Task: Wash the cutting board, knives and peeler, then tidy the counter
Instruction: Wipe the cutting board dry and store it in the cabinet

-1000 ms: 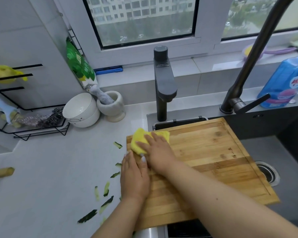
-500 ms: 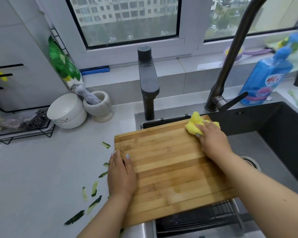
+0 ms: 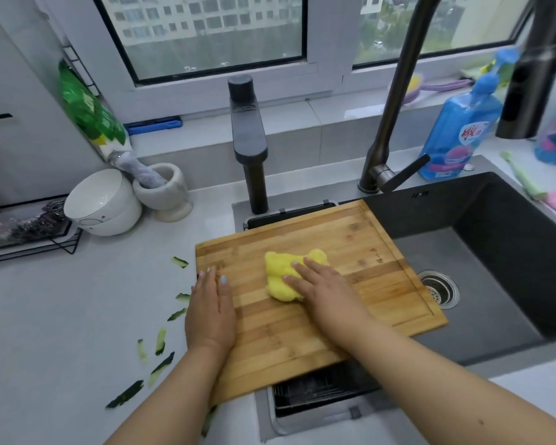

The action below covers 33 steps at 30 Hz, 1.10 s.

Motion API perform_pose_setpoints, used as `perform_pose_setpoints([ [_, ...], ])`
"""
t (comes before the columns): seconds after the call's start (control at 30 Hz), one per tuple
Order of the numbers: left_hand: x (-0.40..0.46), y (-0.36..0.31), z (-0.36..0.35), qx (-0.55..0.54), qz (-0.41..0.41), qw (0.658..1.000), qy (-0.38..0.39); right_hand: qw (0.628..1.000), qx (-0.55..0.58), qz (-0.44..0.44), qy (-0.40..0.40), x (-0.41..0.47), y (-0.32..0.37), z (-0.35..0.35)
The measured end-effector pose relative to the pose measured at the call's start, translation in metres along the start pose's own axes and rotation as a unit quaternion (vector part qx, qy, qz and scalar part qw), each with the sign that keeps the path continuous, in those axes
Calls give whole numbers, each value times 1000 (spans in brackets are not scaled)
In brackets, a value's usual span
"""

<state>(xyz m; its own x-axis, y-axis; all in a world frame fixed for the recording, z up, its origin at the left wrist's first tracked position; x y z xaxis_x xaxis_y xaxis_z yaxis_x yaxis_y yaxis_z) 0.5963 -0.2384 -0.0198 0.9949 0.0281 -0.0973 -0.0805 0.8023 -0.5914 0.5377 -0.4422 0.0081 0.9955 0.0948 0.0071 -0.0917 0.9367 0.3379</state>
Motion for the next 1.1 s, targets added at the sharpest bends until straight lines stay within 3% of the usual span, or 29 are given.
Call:
perform_pose_setpoints([
  [0.17, -3, -2, 3, -29, 7, 1000, -2, 981, -11, -181, -70, -36, -98, 50],
  [0.3, -5, 0, 5, -74, 15, 997, -2, 964, -12, -248, -93, -53, -108, 49],
  [0.47, -6, -1, 9, -103, 6, 995, -10, 984, 50, -159, -65, -37, -29, 18],
  [0.6, -4, 0, 10, -116, 7, 993, -14, 997, 62, 44, 10, -27, 70, -22],
  [0.7, -2, 2, 8, -116, 10, 993, -11, 991, 48, 106, 61, -39, 86, -40],
  [0.8, -3, 2, 8, -103, 1, 995, -16, 986, 37, 157, 31, -55, 73, -30],
  [0.9, -4, 1, 7, -80, -12, 997, -21, 992, 3, 124, 7, -67, 40, -16],
  [1.1, -4, -1, 6, -52, -24, 998, -18, 995, 15, -52, -81, -100, -66, 29],
])
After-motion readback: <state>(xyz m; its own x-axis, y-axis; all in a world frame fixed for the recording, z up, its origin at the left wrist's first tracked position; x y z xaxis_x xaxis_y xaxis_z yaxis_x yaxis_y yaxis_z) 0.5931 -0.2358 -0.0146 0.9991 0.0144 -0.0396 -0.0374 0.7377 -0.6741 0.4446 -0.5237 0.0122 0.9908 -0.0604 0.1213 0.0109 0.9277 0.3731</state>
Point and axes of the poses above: each hand's wrist, its own x-axis towards the middle knuckle, its own z-axis out of the back of the hand, y = z × x, the point moved 8 cm from there along x, towards the middle knuckle, and after that the axes turned 5 degrees about x, right-handed, at the moved point
